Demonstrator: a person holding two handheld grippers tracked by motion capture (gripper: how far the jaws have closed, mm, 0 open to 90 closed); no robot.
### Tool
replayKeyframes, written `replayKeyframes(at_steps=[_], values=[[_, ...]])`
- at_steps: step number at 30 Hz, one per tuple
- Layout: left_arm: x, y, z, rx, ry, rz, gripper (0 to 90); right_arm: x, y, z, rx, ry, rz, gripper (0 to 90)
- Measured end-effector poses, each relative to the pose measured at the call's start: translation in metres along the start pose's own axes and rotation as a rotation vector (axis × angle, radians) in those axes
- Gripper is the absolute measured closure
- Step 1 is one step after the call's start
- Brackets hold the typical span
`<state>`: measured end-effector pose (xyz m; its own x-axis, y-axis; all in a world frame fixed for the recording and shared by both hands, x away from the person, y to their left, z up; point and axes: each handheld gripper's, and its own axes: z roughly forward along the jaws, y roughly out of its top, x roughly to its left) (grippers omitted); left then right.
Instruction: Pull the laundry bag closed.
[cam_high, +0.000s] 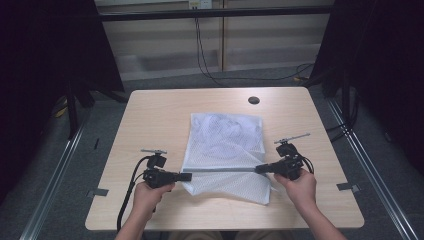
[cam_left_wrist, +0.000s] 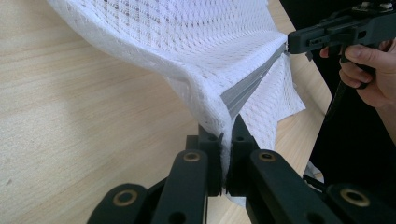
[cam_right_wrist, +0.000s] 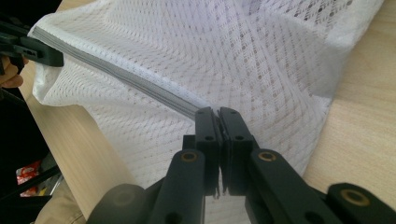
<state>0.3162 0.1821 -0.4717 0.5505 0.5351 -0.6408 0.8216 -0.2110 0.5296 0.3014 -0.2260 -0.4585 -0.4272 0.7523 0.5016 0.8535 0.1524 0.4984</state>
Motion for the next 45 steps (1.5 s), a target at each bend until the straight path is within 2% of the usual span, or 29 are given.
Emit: replayKeyframes(at_steps=[6, 8, 13, 14, 20, 23, 24, 29, 32, 33, 34, 38, 40, 42, 45], values=[[0.000, 0.000, -0.002, -0.005, -0.004, -0.005, 88.2, -0.003, -0.001, -0.001, 0.002, -0.019, 0.000, 87.0], [0.000, 0.000, -0.001, -0.006, -0.001, -0.007, 88.2, -0.004, -0.001, -0.002, -0.005, -0.006, 0.003, 87.0], [0.000, 0.001, -0.001, 0.001, 0.000, 0.003, 88.2, -0.004, -0.002, -0.003, -0.005, -0.009, -0.001, 87.0], [-0.001, 0.001, 0.000, -0.001, 0.001, 0.000, 88.2, -0.005, -0.002, -0.004, -0.006, -0.021, 0.001, 87.1], [0.000, 0.002, 0.000, 0.003, -0.004, 0.005, 88.2, -0.007, -0.004, -0.006, -0.012, -0.010, 0.011, 87.0], [-0.001, 0.002, 0.000, -0.005, -0.013, -0.010, 88.2, -0.008, -0.004, -0.007, -0.011, -0.011, 0.011, 87.0], [0.000, 0.002, 0.000, 0.003, -0.010, 0.003, 88.2, -0.009, -0.005, -0.007, -0.012, -0.009, 0.012, 87.0], [-0.001, 0.002, -0.001, 0.003, 0.009, 0.002, 88.2, -0.009, -0.005, -0.006, -0.010, -0.025, 0.012, 87.0], [0.000, 0.001, -0.004, -0.004, 0.006, -0.003, 88.2, -0.011, -0.005, -0.007, -0.010, -0.025, 0.018, 87.1], [0.000, 0.001, -0.004, -0.004, 0.010, -0.001, 88.2, -0.012, -0.005, -0.007, -0.014, -0.013, 0.026, 87.0], [0.000, 0.000, -0.004, -0.005, 0.007, 0.002, 88.2, -0.012, -0.005, -0.008, -0.013, -0.023, 0.022, 87.1], [-0.001, -0.001, -0.004, -0.004, 0.008, -0.007, 88.2, -0.013, -0.006, -0.008, -0.016, -0.014, 0.020, 87.1], [0.000, 0.000, -0.006, -0.007, 0.018, -0.006, 88.3, -0.014, -0.006, -0.009, -0.012, -0.037, 0.019, 87.1], [0.002, 0.000, -0.008, -0.016, 0.017, -0.009, 88.3, -0.018, -0.008, -0.013, -0.017, -0.043, 0.033, 87.0], [0.003, 0.001, -0.005, -0.003, 0.004, -0.021, 88.3, -0.021, -0.011, -0.016, -0.023, -0.030, 0.046, 87.0]])
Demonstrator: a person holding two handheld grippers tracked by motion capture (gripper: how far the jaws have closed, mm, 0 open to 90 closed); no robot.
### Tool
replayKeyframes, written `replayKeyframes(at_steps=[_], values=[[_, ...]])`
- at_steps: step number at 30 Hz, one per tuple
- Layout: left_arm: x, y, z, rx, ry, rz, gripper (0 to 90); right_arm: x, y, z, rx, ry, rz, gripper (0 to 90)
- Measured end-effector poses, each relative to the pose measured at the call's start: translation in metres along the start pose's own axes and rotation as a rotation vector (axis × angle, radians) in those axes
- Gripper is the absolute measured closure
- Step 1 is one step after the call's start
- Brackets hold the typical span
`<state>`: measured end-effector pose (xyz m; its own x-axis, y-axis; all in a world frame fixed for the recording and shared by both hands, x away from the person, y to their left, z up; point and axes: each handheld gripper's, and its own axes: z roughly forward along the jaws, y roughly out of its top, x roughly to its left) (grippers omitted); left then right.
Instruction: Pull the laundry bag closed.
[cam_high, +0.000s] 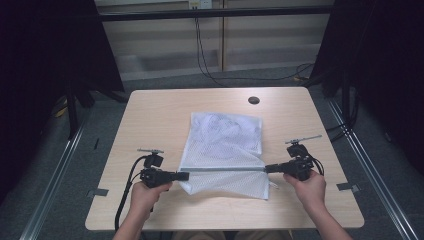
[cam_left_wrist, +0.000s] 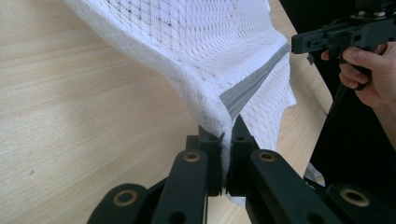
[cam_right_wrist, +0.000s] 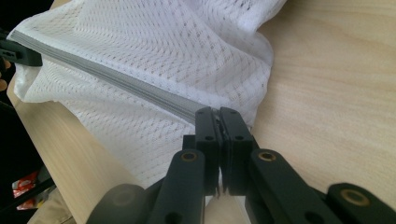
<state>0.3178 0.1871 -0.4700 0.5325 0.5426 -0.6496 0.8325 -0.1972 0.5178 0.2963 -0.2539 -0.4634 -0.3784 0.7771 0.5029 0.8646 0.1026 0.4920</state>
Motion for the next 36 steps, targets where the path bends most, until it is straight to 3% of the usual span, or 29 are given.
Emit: replayKeyframes(at_steps=[2, 9, 15, 16, 18, 19, 20, 24, 27, 33, 36], values=[[0.000, 0.002, 0.002, 0.004, 0.005, 0.010, 88.2, 0.001, -0.002, 0.000, 0.005, -0.020, -0.011, 87.0], [-0.002, 0.003, 0.006, 0.016, 0.014, 0.017, 88.2, -0.003, -0.007, -0.005, -0.013, -0.011, -0.004, 87.0], [-0.003, 0.000, 0.007, 0.032, 0.022, 0.049, 86.8, -0.002, -0.007, -0.004, -0.008, -0.014, -0.011, 86.7], [-0.003, 0.000, 0.006, 0.023, 0.046, 0.051, 81.4, -0.001, -0.007, -0.003, -0.008, -0.019, -0.012, 86.3], [-0.002, 0.001, 0.002, 0.018, 0.076, 0.050, 55.2, -0.001, -0.008, -0.004, -0.023, -0.028, -0.018, 82.8], [-0.002, 0.001, 0.000, 0.013, 0.068, 0.046, 44.2, -0.002, -0.007, -0.005, -0.038, -0.039, -0.011, 70.2], [-0.001, 0.002, -0.002, 0.010, 0.074, 0.053, 44.2, -0.002, -0.007, -0.005, -0.038, -0.039, -0.011, 70.2], [-0.002, 0.003, -0.005, 0.018, 0.125, 0.101, 24.6, -0.002, -0.006, -0.005, -0.048, -0.065, 0.003, 50.5], [-0.003, 0.005, -0.008, 0.002, 0.138, 0.126, 19.8, 0.001, -0.006, -0.004, -0.049, -0.083, -0.014, 42.7], [-0.005, 0.007, -0.013, -0.006, 0.254, 0.183, 12.6, 0.003, -0.005, -0.011, -0.093, -0.114, -0.028, 30.3], [-0.005, 0.008, -0.016, -0.011, 0.286, 0.194, 11.6, 0.002, -0.006, -0.015, -0.126, -0.126, -0.036, 26.5]])
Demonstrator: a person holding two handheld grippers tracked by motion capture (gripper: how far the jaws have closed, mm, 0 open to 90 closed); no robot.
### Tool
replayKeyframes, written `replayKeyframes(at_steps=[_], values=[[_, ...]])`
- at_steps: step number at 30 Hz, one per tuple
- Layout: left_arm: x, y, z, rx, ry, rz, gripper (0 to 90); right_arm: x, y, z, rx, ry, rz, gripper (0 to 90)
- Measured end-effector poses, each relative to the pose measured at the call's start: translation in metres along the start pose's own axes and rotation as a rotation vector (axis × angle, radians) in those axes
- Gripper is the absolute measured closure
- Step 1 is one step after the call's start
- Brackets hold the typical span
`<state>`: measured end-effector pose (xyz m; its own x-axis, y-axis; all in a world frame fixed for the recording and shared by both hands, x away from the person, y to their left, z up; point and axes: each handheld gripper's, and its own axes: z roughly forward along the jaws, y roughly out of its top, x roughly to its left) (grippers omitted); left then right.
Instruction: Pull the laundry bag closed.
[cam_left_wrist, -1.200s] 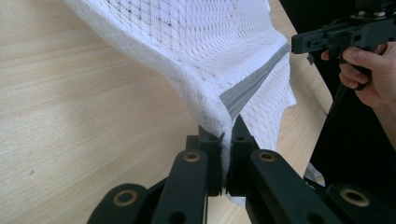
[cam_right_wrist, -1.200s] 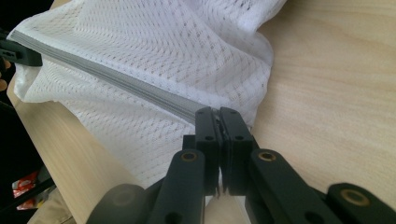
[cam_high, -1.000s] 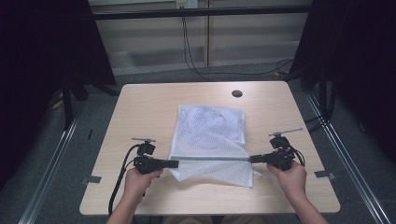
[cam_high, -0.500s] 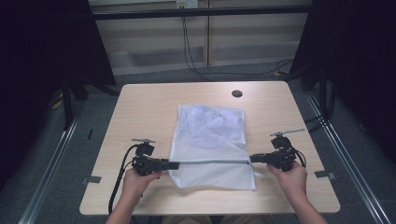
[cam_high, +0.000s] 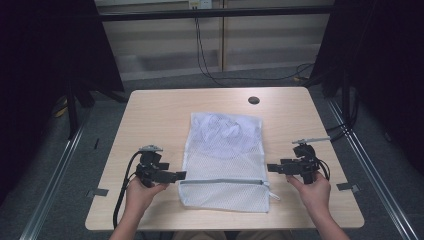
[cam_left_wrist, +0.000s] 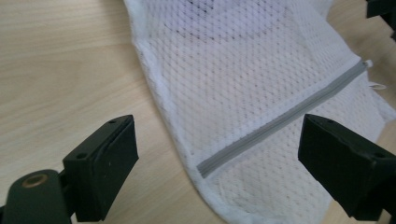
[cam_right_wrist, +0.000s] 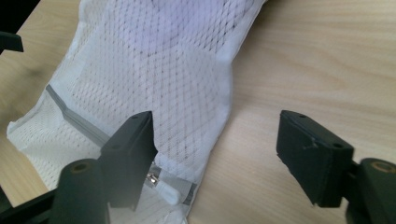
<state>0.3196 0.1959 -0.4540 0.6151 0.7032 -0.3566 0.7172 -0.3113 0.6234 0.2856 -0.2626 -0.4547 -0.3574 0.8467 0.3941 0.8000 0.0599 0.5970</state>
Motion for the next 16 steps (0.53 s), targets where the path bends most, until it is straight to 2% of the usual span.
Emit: replayKeyframes(at_steps=[9, 12, 16], values=[[0.0031, -0.0003, -0.0045, -0.015, 0.062, 0.027, 8.9, -0.0040, 0.0001, -0.0050, -0.028, -0.032, -0.026, 19.6], [0.0045, -0.0006, -0.0061, -0.010, 0.069, 0.041, 8.6, -0.0055, -0.0003, -0.0057, -0.028, -0.044, -0.030, 17.4], [0.0067, -0.0011, -0.0054, -0.018, 0.085, 0.038, 8.1, -0.0074, -0.0008, -0.0055, -0.022, -0.058, -0.037, 15.7]])
